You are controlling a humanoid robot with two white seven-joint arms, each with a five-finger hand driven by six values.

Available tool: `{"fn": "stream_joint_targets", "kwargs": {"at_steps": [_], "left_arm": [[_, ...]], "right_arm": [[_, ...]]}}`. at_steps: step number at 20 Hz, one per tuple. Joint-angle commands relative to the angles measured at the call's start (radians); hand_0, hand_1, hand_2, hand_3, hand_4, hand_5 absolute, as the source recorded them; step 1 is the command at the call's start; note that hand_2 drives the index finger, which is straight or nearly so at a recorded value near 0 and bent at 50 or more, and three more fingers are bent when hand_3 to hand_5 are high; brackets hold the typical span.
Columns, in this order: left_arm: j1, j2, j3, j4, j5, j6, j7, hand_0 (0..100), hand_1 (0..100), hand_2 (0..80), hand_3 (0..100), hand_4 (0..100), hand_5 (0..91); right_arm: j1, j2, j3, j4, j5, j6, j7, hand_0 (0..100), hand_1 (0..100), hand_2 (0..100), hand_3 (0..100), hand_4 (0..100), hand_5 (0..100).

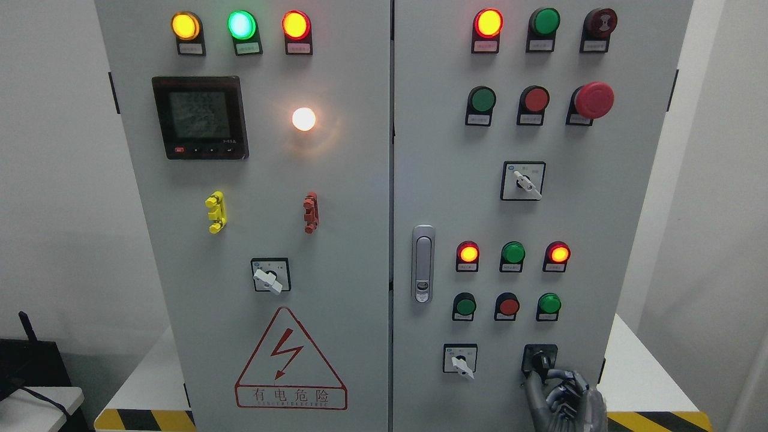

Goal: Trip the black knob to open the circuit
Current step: 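Twist the black knob with the right hand to the off position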

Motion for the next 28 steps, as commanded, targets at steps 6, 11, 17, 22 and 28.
{"fn": "stream_joint_targets", "kwargs": {"at_steps": [6,11,17,22,28], "left_arm": [[-0.008,0.000,0.000,0.000,-0.034,0.001,0.000,12,39,0.0,0,0,0.0],[-0.008,0.000,0.000,0.000,-0.032,0.001,0.000,12,39,0.0,0,0,0.0],[-0.008,-0.001,0.000,0.000,-0.034,0.001,0.000,12,39,0.0,0,0,0.0],[-0.008,0.000,0.000,0.000,-0.032,0.001,0.000,12,39,0.0,0,0,0.0],[-0.008,0.000,0.000,0.000,-0.034,0.001,0.000,12,39,0.0,0,0,0.0]], "right_arm": [[0.000,0.000,0.031,0.000,-0.009,-0.001,0.008,49,72,62,93,95,99],[0.000,0.000,0.032,0.000,-0.010,-0.003,0.011,50,72,62,94,95,99],[0.000,0.000,0.043,0.000,-0.049,-0.001,0.013,50,73,63,94,95,99],[-0.001,-0.001,0.045,0.000,-0.049,-0.001,0.013,50,73,63,94,95,99],[-0.008,0.000,0.043,0.000,-0.052,-0.001,0.013,51,73,63,94,95,99]]}}
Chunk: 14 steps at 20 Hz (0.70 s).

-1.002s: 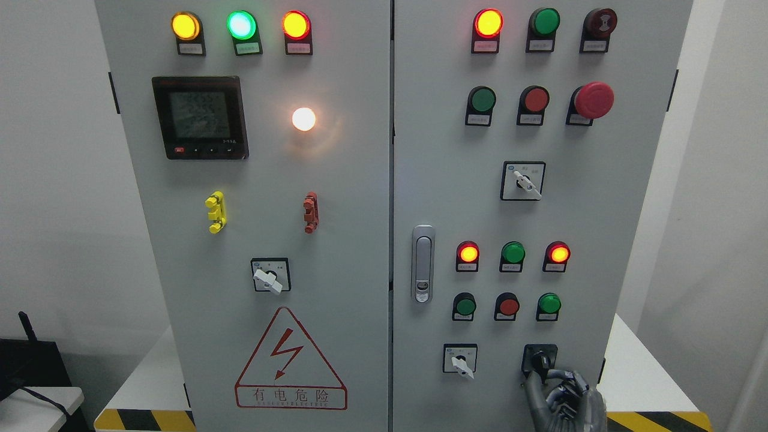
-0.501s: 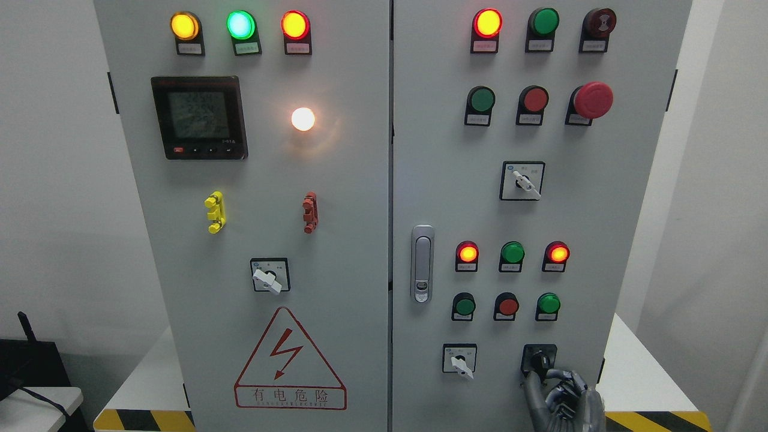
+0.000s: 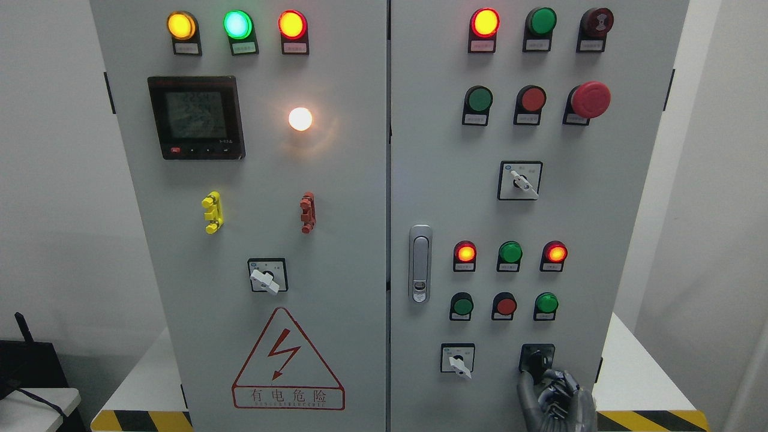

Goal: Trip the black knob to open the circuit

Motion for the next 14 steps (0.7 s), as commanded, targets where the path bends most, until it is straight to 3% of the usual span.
{"fn": "stream_joint_targets", "kwargs": {"at_steps": [1,14], "left_arm": [[-0.008,0.000,0.000,0.000,-0.032,0.001,0.000,12,39,0.0,0,0,0.0],[-0.008,0.000,0.000,0.000,-0.034,0.001,0.000,12,39,0.0,0,0,0.0]], "right_arm": [[-0.005,0.000,0.014,0.000,-0.006,0.000,0.001,51,73,63,94,95,99],[-0.008,0.000,0.015,-0.001,-0.050,0.000,0.001,51,73,63,95,96,99]]}}
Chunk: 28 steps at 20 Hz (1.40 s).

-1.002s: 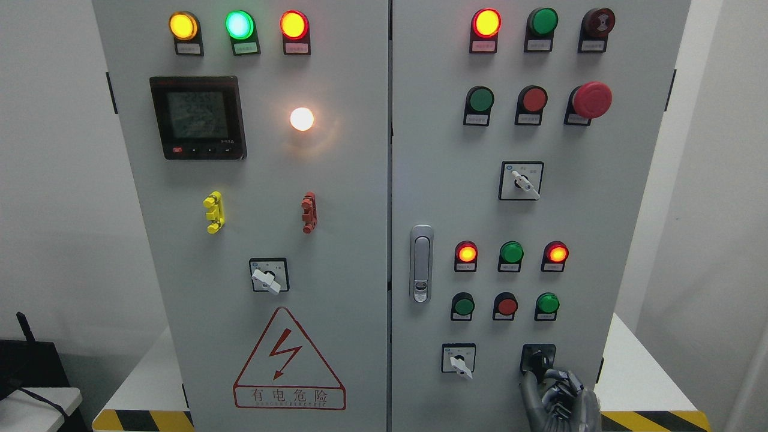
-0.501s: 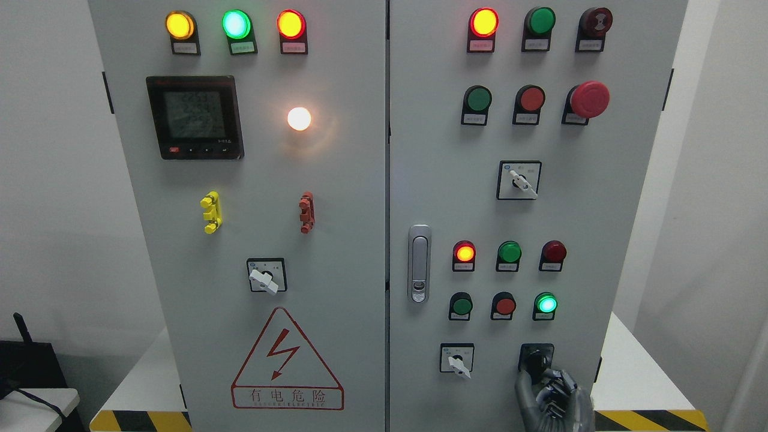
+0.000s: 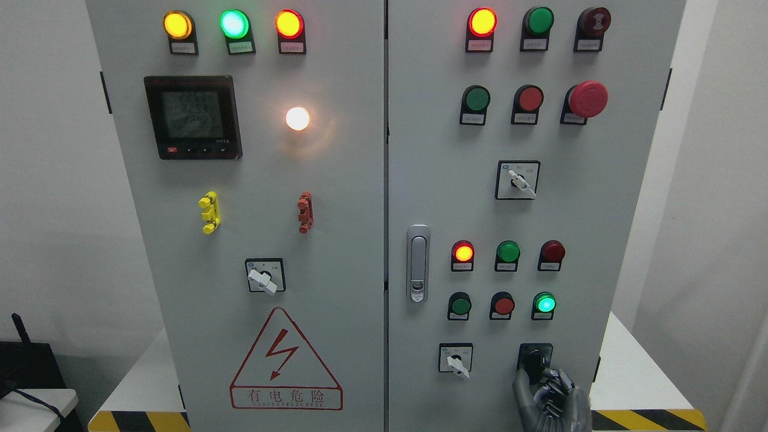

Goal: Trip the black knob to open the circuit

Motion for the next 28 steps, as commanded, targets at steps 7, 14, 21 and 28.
{"fn": "stream_joint_targets", "kwargs": {"at_steps": [7,14,21,28], "left_arm": [[-0.008,0.000,0.000,0.000,-0.032,0.001,0.000,12,39,0.0,0,0,0.0],[-0.008,-0.001,0.000,0.000,-0.032,0.001,0.000,12,39,0.0,0,0,0.0],[-0.008,-0.001,0.000,0.000,-0.032,0.001,0.000,12,39,0.0,0,0,0.0],[-0.008,0.000,0.000,0.000,-0.034,0.001,0.000,12,39,0.0,0,0,0.0]], "right_arm": [[-0.006,0.000,0.005,0.000,-0.029,-0.001,0.000,51,73,64,95,96,99],[-0.008,0.000,0.006,-0.001,-0.029,-0.001,0.000,52,73,64,95,96,99],[-0.008,-0.001,0.006,0.003,-0.028,-0.001,0.000,52,73,64,95,97,99],[-0.008,-0.001,0.005,0.005,-0.013,-0.001,-0.001,51,73,63,95,96,99]]}}
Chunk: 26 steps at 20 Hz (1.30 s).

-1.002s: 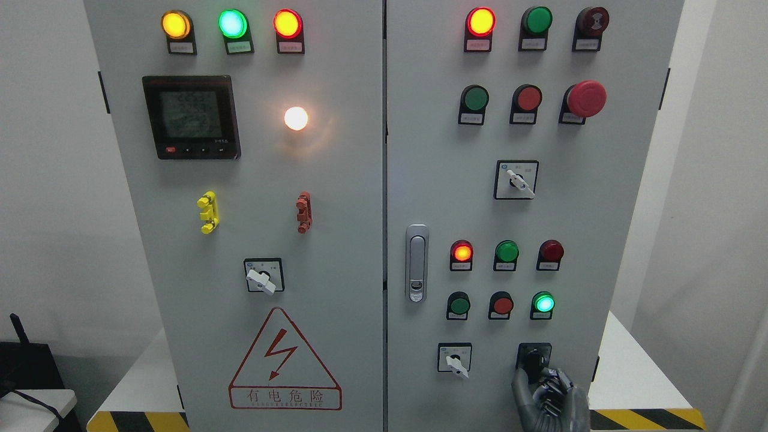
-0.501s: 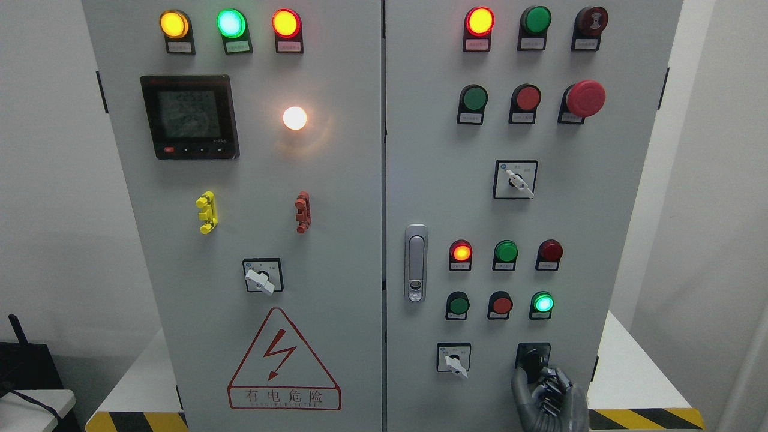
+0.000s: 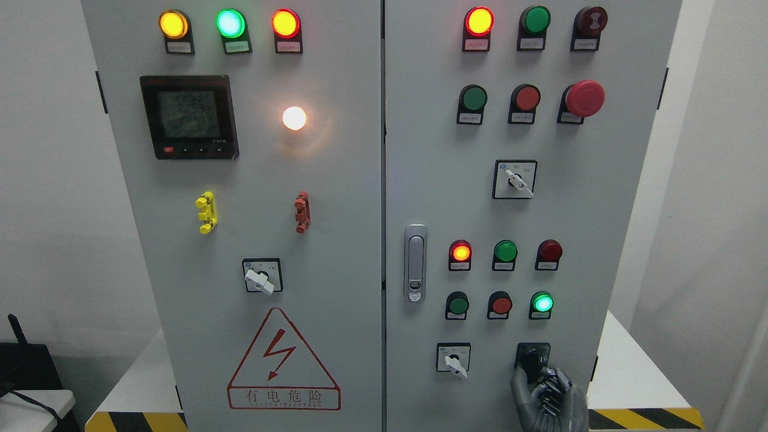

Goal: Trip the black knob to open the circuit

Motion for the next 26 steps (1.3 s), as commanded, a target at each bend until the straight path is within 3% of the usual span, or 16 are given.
{"fn": "stream_joint_targets", "kwargs": {"at_steps": [1,26], "left_arm": [[-0.008,0.000,0.000,0.000,-0.034,0.001,0.000,12,39,0.0,0,0,0.0],[-0.008,0.000,0.000,0.000,-0.032,0.001,0.000,12,39,0.0,0,0,0.0]], "right_arm": [[0.000,-0.002,-0.001,0.004,0.009,-0.001,-0.004,51,73,63,95,96,99],[-0.003,-0.005,-0.010,0.012,0.010,-0.006,-0.004,49,73,57,90,94,99]]}}
